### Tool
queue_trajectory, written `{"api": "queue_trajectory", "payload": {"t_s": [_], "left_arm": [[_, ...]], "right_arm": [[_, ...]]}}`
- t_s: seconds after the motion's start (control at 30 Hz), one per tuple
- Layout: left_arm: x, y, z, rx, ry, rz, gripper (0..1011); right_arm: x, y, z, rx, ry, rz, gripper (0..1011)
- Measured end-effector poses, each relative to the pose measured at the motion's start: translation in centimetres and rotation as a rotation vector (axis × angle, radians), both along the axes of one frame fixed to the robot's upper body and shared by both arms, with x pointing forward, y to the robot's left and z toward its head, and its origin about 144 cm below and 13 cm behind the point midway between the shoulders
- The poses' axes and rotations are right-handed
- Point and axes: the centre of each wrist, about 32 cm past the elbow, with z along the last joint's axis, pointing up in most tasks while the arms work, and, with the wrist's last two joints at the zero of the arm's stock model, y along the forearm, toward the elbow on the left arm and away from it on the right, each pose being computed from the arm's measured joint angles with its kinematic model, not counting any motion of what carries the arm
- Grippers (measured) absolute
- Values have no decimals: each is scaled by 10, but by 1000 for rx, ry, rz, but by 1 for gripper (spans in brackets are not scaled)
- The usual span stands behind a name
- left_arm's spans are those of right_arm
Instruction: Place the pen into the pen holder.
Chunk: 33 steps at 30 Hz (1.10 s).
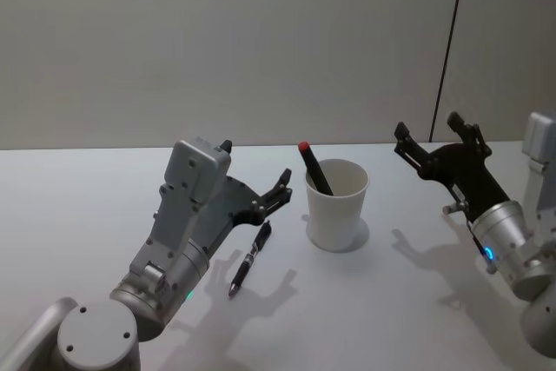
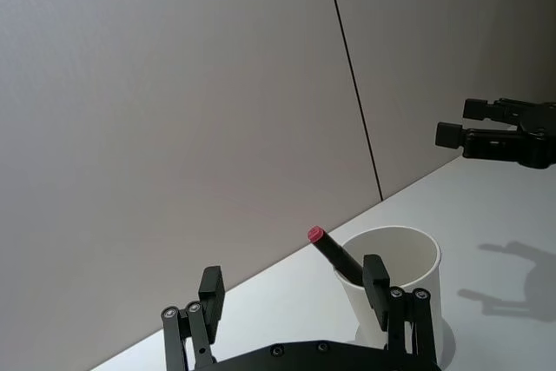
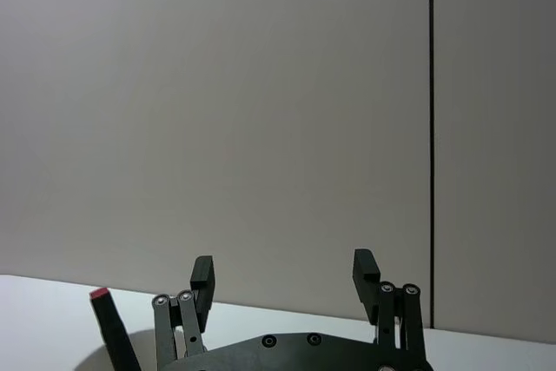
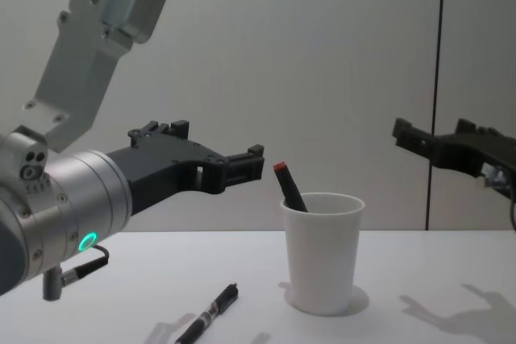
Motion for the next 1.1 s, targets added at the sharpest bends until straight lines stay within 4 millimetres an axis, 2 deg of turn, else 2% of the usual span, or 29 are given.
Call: {"api": "queue_trajectory", "payload": {"t_s": [0.37, 1.1], "left_arm": [[0, 0, 0, 0, 0, 0, 1001], [0, 0, 0, 0, 0, 0, 1001]], "right_arm": [[-6, -2, 1, -11, 13, -9, 1002], [-62, -15, 12, -89, 79, -22, 1002]]}}
